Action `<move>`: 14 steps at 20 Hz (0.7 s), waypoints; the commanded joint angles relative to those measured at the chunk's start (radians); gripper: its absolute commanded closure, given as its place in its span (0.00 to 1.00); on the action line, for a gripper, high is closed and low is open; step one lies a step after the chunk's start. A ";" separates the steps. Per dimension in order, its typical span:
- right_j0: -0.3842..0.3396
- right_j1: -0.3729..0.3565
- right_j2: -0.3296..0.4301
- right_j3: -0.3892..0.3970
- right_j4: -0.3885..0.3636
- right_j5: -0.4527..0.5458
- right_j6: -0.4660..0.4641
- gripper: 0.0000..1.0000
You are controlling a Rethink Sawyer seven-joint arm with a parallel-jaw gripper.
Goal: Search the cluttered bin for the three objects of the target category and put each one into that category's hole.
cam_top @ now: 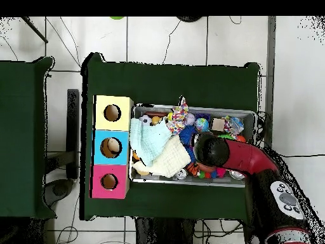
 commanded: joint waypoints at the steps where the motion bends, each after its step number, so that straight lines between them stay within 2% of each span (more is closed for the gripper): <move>1: 0.030 0.026 -0.007 -0.022 0.008 0.103 0.101 0.00; 5: 0.048 0.022 -0.032 -0.018 -0.008 0.064 0.109 0.00; 6: 0.055 0.023 -0.041 -0.019 -0.007 0.058 0.109 1.00; 14: 0.074 0.024 -0.063 -0.015 -0.005 0.028 0.118 1.00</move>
